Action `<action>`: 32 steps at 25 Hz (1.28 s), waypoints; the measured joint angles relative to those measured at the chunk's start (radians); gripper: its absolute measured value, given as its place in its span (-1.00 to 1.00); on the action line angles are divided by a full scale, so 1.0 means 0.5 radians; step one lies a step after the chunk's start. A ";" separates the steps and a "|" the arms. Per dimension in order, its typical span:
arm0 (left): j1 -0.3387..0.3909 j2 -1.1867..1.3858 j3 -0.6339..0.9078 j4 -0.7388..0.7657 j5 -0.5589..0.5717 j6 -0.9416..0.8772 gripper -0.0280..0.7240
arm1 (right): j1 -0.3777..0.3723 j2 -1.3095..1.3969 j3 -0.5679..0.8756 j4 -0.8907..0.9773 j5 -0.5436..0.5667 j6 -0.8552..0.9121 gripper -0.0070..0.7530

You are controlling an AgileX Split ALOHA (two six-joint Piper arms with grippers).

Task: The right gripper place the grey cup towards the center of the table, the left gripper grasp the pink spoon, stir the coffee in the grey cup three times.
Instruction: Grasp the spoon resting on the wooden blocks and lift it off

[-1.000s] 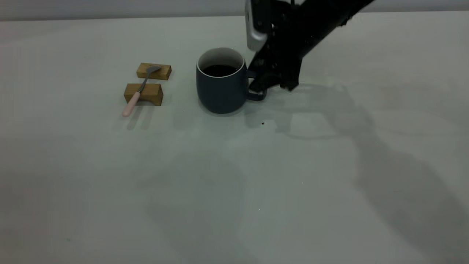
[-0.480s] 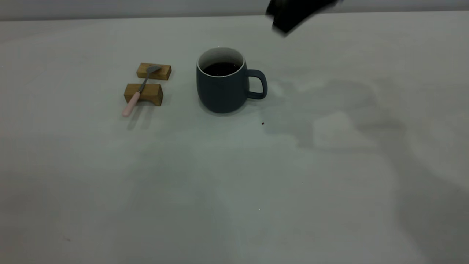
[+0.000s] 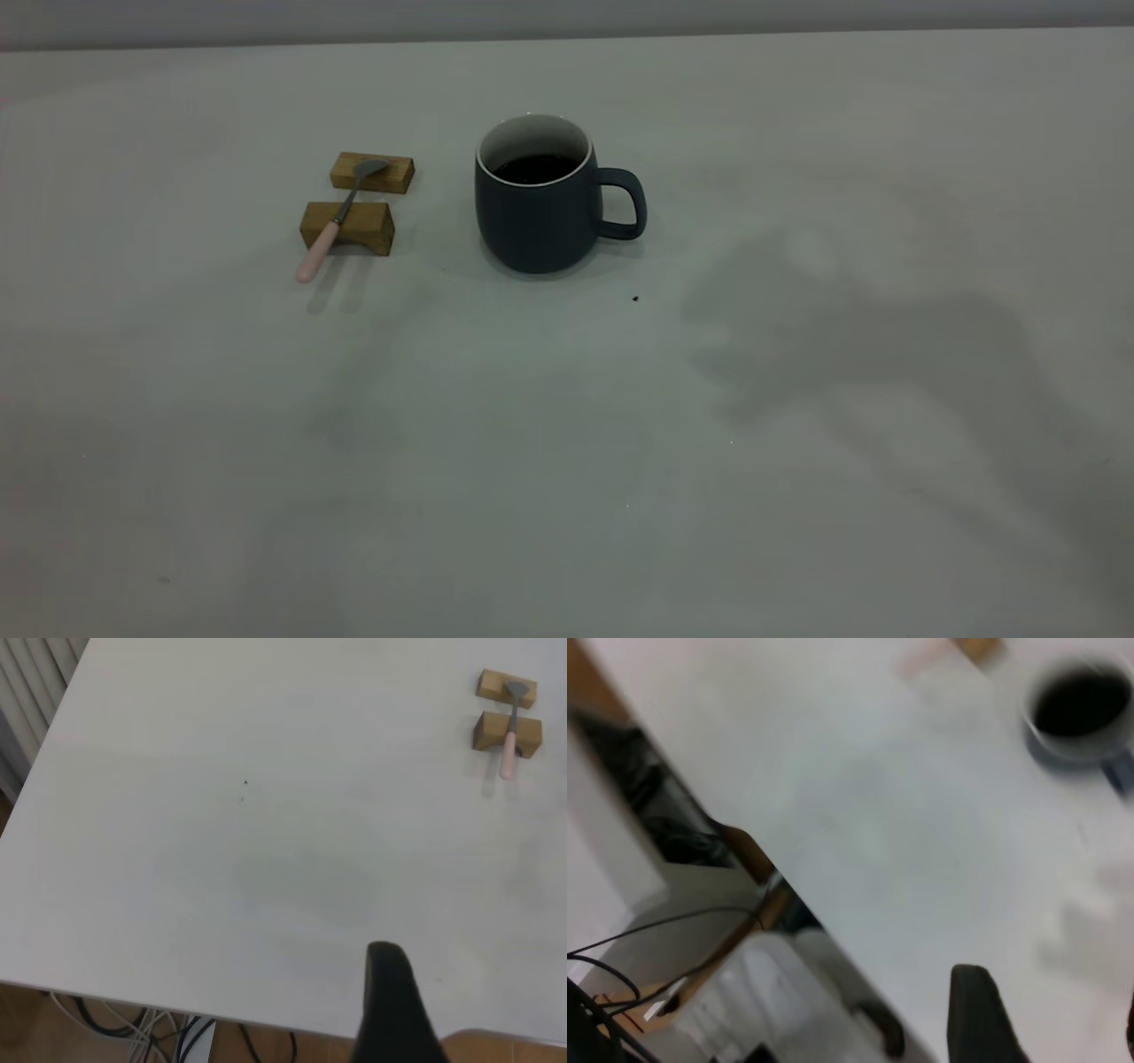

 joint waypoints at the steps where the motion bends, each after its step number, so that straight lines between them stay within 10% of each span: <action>1: 0.000 0.000 0.000 0.000 0.000 0.000 0.52 | -0.002 -0.102 0.093 -0.089 0.003 0.089 0.17; 18: 0.000 0.000 0.000 0.000 0.000 0.000 0.52 | -0.058 -1.977 1.905 -0.625 -0.170 0.614 0.17; 32: 0.000 0.000 0.000 0.000 0.000 0.000 0.52 | -0.309 -3.134 1.989 -0.671 -0.173 0.667 0.17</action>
